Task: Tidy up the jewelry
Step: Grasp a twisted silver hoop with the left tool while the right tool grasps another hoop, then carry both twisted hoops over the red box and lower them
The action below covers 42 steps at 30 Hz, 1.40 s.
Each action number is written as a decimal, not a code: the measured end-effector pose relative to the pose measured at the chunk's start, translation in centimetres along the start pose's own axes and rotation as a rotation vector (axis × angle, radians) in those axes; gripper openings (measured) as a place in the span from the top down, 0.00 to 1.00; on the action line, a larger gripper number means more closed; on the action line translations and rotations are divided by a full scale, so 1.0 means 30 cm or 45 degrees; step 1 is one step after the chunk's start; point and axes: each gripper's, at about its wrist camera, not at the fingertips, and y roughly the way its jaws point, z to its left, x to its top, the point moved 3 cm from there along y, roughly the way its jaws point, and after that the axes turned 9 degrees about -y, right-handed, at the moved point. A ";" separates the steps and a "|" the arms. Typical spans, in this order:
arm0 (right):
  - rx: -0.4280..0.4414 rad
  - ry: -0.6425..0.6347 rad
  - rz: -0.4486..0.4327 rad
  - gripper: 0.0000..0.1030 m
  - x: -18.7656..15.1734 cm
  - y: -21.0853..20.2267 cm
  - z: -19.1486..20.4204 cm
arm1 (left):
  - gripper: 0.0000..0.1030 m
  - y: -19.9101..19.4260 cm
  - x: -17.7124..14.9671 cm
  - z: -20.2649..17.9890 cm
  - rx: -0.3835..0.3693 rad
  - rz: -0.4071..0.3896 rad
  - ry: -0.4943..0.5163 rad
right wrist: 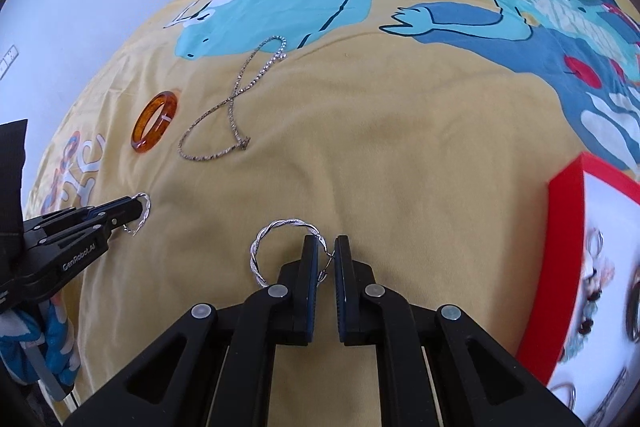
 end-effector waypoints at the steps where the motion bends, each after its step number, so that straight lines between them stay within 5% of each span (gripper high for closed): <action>1: 0.004 0.003 -0.001 0.92 -0.009 -0.008 0.000 | 0.94 -0.006 -0.007 0.001 -0.003 0.003 -0.004; 22: 0.059 0.092 -0.087 0.92 -0.159 -0.257 -0.049 | 0.94 -0.219 -0.092 -0.133 -0.133 0.014 0.040; 35: -0.154 0.262 -0.115 0.92 -0.300 -0.435 -0.428 | 0.94 -0.293 -0.175 -0.703 -0.422 0.051 0.293; 42: -0.230 0.310 -0.032 0.92 -0.430 -0.413 -0.611 | 0.94 -0.233 -0.295 -0.965 -0.430 0.117 0.452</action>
